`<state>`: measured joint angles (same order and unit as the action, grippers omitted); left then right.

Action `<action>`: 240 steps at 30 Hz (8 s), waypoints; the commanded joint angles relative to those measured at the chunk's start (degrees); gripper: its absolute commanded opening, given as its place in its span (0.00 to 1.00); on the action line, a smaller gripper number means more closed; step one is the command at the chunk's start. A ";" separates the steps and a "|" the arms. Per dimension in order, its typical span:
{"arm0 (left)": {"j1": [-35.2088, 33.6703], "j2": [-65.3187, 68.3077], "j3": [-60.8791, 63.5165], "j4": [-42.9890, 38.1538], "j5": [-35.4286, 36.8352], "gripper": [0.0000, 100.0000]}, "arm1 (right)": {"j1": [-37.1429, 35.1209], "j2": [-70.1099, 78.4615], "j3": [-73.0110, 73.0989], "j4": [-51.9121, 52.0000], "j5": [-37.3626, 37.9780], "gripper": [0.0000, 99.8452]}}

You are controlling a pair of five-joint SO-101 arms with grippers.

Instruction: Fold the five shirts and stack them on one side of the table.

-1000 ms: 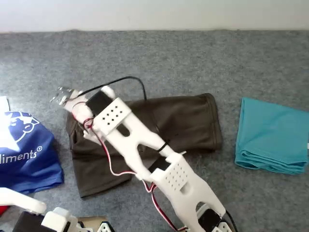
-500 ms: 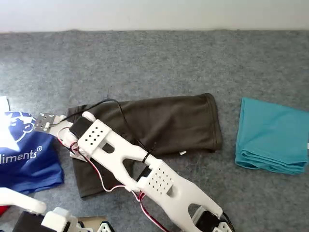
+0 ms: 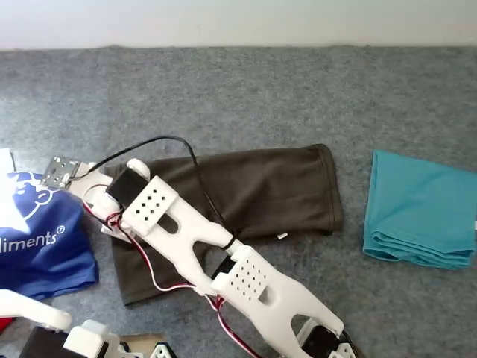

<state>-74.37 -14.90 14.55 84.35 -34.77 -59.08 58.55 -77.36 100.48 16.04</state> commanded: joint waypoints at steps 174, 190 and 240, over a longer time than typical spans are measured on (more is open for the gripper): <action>15.30 -0.70 -16.92 16.18 9.76 0.02 | 53.05 -28.70 66.90 -19.74 -9.32 0.01; 15.30 -0.79 -17.10 16.18 9.76 0.02 | 67.30 -51.47 66.90 -6.99 18.02 0.01; 20.22 -26.46 11.74 10.29 10.02 0.02 | 17.01 -8.40 -3.08 2.59 4.31 0.15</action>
<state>-54.24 -39.96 26.24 95.52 -25.19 -45.54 52.84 -78.42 100.48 21.05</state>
